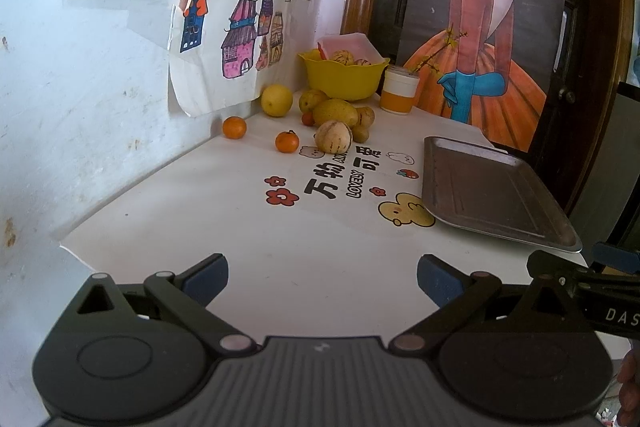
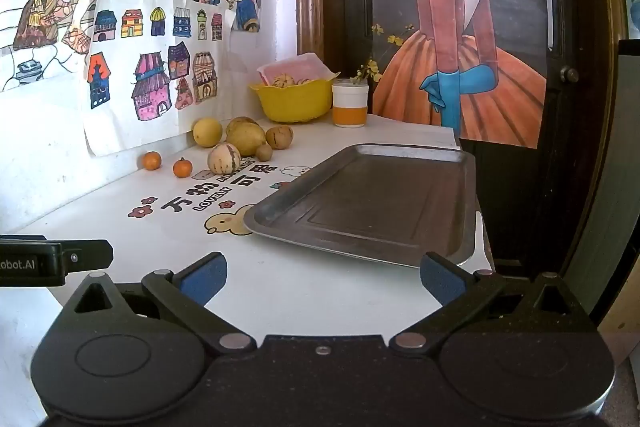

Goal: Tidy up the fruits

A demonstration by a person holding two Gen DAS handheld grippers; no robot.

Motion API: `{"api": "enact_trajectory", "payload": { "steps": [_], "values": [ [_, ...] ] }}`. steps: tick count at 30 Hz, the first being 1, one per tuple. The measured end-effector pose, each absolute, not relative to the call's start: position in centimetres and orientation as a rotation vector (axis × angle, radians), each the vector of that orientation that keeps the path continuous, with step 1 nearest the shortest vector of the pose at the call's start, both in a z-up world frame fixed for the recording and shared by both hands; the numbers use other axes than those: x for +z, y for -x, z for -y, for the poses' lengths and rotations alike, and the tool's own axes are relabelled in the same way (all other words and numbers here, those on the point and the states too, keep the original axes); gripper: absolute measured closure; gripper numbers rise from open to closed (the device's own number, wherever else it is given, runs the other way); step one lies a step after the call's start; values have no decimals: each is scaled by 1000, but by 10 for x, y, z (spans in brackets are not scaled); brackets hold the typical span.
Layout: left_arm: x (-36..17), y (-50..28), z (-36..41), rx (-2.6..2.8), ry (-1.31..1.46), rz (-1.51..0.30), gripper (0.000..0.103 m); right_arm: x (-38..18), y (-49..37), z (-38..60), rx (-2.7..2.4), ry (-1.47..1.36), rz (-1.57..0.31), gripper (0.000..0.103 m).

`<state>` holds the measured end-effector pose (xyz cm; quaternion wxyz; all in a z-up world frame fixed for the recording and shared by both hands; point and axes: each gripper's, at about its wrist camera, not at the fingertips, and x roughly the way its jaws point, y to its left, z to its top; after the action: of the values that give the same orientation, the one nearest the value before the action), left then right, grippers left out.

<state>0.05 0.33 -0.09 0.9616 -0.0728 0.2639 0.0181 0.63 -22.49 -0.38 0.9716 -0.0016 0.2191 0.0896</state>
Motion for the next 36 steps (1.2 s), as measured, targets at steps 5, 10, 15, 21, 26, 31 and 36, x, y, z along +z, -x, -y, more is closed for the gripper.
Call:
{"api": "enact_trajectory", "payload": {
  "steps": [5, 10, 15, 21, 26, 31, 36],
  "values": [
    [-1, 0, -3, 36, 148, -535, 0, -4, -6, 224, 181, 4, -442, 1],
    [-1, 0, -3, 36, 149, -535, 0, -4, -6, 224, 181, 4, -442, 1],
    [-1, 0, -3, 36, 149, -534, 0, -5, -6, 224, 182, 4, -444, 1],
    [-1, 0, -3, 36, 149, -535, 0, -5, -6, 224, 181, 4, -444, 1],
    [-1, 0, -3, 37, 150, -535, 0, -4, -6, 226, 181, 5, -445, 1],
    [-2, 1, -5, 41, 153, -538, 0, -5, -6, 224, 190, 9, -454, 1],
    [-3, -4, -7, 88, 147, -584, 0, -8, -11, 220, 233, 19, -500, 1]
  ]
}}
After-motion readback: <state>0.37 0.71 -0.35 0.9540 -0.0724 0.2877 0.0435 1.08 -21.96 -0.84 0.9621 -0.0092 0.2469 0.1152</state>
